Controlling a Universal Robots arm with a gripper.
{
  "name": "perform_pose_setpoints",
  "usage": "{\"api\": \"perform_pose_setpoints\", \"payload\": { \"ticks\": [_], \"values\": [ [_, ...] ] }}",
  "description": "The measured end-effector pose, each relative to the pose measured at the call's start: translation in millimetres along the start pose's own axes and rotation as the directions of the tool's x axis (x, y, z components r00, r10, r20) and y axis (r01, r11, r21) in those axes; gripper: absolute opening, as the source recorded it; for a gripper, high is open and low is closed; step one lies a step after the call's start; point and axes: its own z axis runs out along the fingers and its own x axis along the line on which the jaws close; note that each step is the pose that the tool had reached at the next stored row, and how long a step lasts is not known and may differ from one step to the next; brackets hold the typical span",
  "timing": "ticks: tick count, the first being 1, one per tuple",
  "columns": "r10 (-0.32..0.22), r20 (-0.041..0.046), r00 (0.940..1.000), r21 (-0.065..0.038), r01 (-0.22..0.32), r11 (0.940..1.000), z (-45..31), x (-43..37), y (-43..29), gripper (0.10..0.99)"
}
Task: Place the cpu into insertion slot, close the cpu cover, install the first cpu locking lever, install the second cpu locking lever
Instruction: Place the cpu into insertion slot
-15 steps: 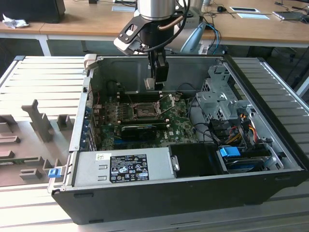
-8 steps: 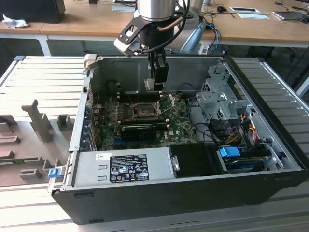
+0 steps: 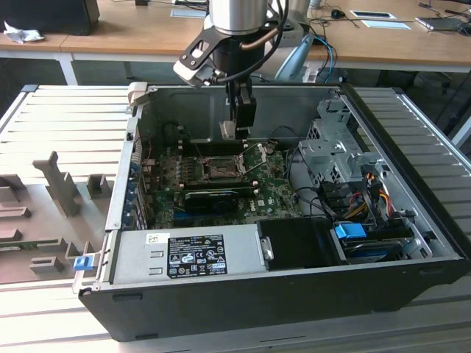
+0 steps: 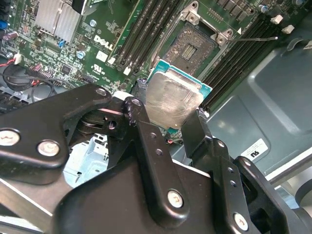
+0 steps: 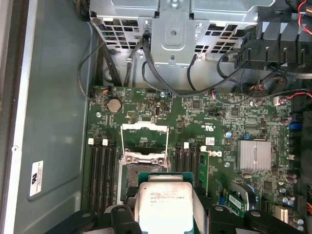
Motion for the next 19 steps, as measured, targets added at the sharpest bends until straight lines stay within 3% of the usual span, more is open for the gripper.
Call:
{"api": "perform_pose_setpoints", "payload": {
  "ticks": [12, 16, 19],
  "values": [
    [0.004, 0.0003, 1.0000, 0.000, -0.004, 1.0000, 4.8, -0.1, -0.5, 0.529],
    [0.005, 0.0004, 1.0000, 0.000, -0.005, 1.0000, 10.5, -0.2, -1.0, 0.529],
    [0.005, 0.0003, 1.0000, 0.000, -0.005, 1.0000, 18.9, -0.3, -1.8, 0.529]
  ]
}}
